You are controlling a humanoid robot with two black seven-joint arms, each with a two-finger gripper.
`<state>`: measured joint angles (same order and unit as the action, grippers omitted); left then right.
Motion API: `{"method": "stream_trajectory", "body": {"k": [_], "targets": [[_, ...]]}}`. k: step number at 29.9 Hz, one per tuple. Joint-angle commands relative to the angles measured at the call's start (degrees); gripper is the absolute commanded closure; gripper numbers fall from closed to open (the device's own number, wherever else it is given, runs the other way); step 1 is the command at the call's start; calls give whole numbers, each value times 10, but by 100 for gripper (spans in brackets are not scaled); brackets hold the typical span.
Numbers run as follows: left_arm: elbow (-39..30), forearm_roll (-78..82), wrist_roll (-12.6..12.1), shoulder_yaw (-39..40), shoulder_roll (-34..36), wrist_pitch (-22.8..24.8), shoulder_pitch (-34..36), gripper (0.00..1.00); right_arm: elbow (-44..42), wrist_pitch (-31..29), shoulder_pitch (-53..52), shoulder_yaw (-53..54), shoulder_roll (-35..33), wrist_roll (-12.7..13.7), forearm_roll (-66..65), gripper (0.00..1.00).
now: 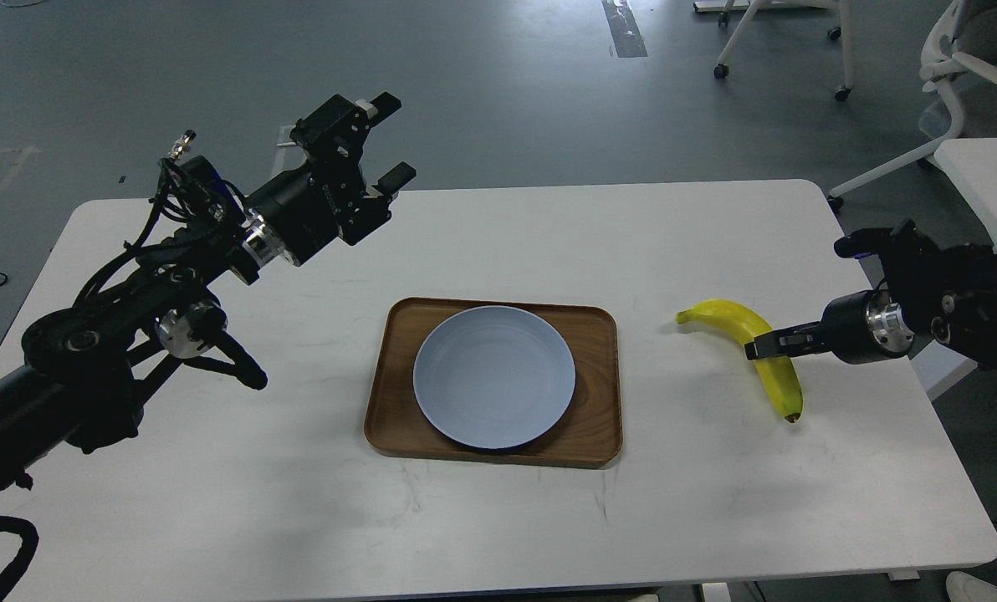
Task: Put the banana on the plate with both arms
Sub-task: 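Lift the banana with the right gripper and carry it over the plate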
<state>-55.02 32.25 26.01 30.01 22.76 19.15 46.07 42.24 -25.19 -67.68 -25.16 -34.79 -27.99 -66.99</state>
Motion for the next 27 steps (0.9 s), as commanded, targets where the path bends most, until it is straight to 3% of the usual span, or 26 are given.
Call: {"method": "stream_trajectory", "body": {"k": [1,4,16,27], "targets": [[0,-2,0,0,1,0,0,2,23,-5,-49,0,-1,0,0,100],[0,-2,0,0,3,1,1,2,33,-19,-94,-5,13,0,1,100],[-16,-6,1,1,28,2,0,2,-14,-28,-129,-63,231,0,43,98],[-16,-6,0,0,33,2,0,2,-22,-28,-122,-79,287,0,116,97]]}}
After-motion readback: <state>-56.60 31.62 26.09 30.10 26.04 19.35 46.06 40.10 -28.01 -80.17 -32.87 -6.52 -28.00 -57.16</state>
